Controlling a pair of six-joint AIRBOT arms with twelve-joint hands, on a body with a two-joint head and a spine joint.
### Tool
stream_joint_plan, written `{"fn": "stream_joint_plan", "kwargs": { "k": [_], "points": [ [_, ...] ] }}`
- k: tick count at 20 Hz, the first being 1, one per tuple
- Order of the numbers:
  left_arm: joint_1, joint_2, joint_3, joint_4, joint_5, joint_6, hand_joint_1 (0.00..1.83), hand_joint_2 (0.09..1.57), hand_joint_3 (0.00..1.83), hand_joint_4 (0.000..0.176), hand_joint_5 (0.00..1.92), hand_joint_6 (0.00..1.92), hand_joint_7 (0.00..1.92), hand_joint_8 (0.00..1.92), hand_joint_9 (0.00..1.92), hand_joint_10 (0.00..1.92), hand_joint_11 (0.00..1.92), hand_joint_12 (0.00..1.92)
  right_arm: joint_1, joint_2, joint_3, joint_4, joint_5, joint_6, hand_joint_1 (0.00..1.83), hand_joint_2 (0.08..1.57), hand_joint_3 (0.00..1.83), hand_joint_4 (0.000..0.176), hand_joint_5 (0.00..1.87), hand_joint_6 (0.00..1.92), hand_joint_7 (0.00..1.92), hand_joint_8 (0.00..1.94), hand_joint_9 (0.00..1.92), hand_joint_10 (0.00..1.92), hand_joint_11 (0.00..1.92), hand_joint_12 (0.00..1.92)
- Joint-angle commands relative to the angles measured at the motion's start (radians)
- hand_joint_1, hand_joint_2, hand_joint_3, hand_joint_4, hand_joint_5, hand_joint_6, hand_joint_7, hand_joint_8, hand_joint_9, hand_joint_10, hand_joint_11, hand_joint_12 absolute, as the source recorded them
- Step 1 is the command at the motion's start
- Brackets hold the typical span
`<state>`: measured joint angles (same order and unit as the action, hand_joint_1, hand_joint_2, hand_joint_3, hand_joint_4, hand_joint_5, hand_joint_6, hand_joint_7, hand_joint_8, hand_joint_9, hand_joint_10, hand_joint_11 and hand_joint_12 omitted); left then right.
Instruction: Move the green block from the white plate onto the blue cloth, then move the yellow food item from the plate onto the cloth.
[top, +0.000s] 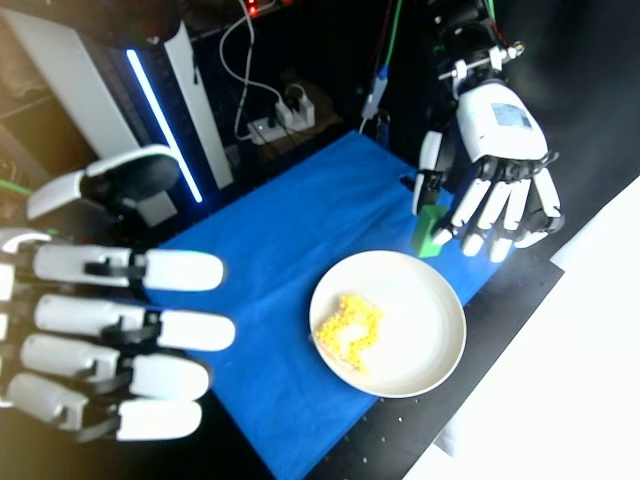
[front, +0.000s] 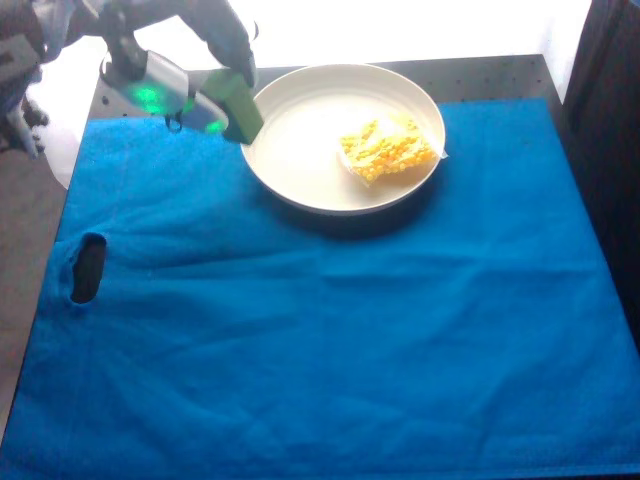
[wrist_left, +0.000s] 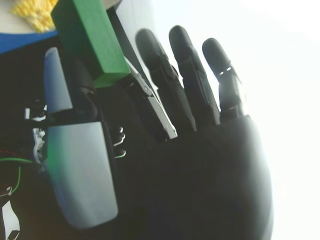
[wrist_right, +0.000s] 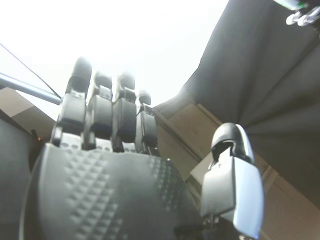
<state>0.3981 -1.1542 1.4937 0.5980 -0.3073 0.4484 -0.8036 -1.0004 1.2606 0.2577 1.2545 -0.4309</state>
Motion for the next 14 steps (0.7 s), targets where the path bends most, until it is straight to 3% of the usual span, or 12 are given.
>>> {"fn": "stream_joint_plan", "kwargs": {
  "k": [1,2,3,4,5,6,7,8,9,12,13,14],
  "points": [
    [-0.004,0.01,-0.006,-0.015,-0.094,-0.005,1.08,1.03,0.0,0.14,1.16,0.67,1.03,0.04,0.52,0.77,0.0,1.66,0.004,0.002,0.001,0.01,0.117,0.005,0.18,1.0,0.0,0.055,0.28,0.0,0.48,0.0,0.31,0.0,0.15,0.59],
    [-0.001,0.018,-0.014,-0.01,-0.094,-0.005,1.09,1.01,0.0,0.168,1.24,0.53,1.04,0.06,0.44,1.02,0.0,1.75,0.003,0.002,0.001,0.01,0.117,0.005,0.2,1.0,0.0,0.054,0.28,0.0,0.48,0.0,0.31,0.0,0.14,0.59],
    [0.001,0.031,-0.026,0.0,-0.092,-0.005,1.1,1.0,0.0,0.152,1.25,0.5,0.99,0.04,0.38,0.96,0.0,1.69,0.001,0.002,0.001,0.012,0.117,0.005,0.21,0.99,0.0,0.05,0.29,0.0,0.49,0.01,0.32,0.01,0.15,0.6],
    [0.001,0.043,-0.038,0.014,-0.09,-0.005,1.1,1.03,0.0,0.117,1.18,0.63,0.95,0.02,0.43,0.76,0.0,1.55,0.0,0.002,0.001,0.012,0.117,0.005,0.22,0.97,0.0,0.06,0.31,0.0,0.51,0.0,0.34,0.0,0.15,0.65],
    [0.003,0.056,-0.052,0.027,-0.089,-0.005,1.1,1.03,0.0,0.117,1.18,0.63,0.95,0.02,0.43,0.76,0.0,1.55,-0.001,0.001,0.001,0.013,0.117,0.005,0.22,0.97,0.0,0.06,0.31,0.0,0.51,0.0,0.34,0.0,0.15,0.65],
    [0.005,0.069,-0.068,0.039,-0.091,-0.005,1.1,1.03,0.0,0.081,1.17,0.66,0.96,0.02,0.47,0.69,0.0,1.51,-0.001,0.001,0.001,0.013,0.117,0.005,0.23,0.97,0.0,0.064,0.31,0.0,0.5,0.0,0.33,0.0,0.14,0.64],
    [0.007,0.085,-0.085,0.052,-0.094,-0.005,1.09,1.07,0.0,0.041,1.06,0.84,0.95,0.01,0.49,0.62,0.0,1.46,-0.002,0.0,0.002,0.013,0.117,0.005,0.23,0.96,0.0,0.072,0.32,0.0,0.5,0.0,0.33,0.0,0.14,0.64],
    [0.011,0.101,-0.103,0.063,-0.098,-0.005,1.09,1.09,0.0,0.024,1.02,0.9,0.93,0.01,0.47,0.58,0.0,1.42,-0.003,0.0,0.002,0.014,0.116,0.005,0.23,0.96,0.0,0.073,0.31,0.0,0.51,0.0,0.32,0.0,0.14,0.64],
    [0.014,0.111,-0.114,0.066,-0.102,-0.005,1.26,1.07,0.0,0.0,1.44,0.04,0.91,1.09,0.54,0.6,0.0,1.45,-0.003,-0.001,0.002,0.014,0.116,0.005,0.28,0.96,0.0,0.063,0.32,0.0,0.5,0.0,0.32,0.0,0.12,0.65],
    [0.033,0.135,-0.149,0.087,-0.121,-0.005,1.26,1.06,0.0,0.0,1.42,0.04,0.95,1.11,0.65,0.7,0.12,1.51,-0.005,-0.003,0.004,0.015,0.116,0.005,0.27,0.96,0.0,0.057,0.31,0.0,0.48,0.0,0.32,0.0,0.08,0.76],
    [0.039,0.138,-0.156,0.091,-0.127,-0.005,1.25,1.08,0.0,0.0,1.24,0.37,0.95,1.15,0.72,0.8,0.28,1.51,-0.005,-0.004,0.004,0.015,0.116,0.005,0.24,0.97,0.0,0.056,0.29,0.0,0.46,0.0,0.32,0.0,0.06,0.77],
    [0.045,0.14,-0.161,0.094,-0.131,-0.005,1.25,1.09,0.0,0.0,1.18,0.49,0.95,1.17,0.76,0.82,0.38,1.46,-0.006,-0.004,0.004,0.015,0.116,0.005,0.24,0.96,0.0,0.059,0.28,0.0,0.46,0.0,0.31,0.0,0.05,0.77]
  ]
}}
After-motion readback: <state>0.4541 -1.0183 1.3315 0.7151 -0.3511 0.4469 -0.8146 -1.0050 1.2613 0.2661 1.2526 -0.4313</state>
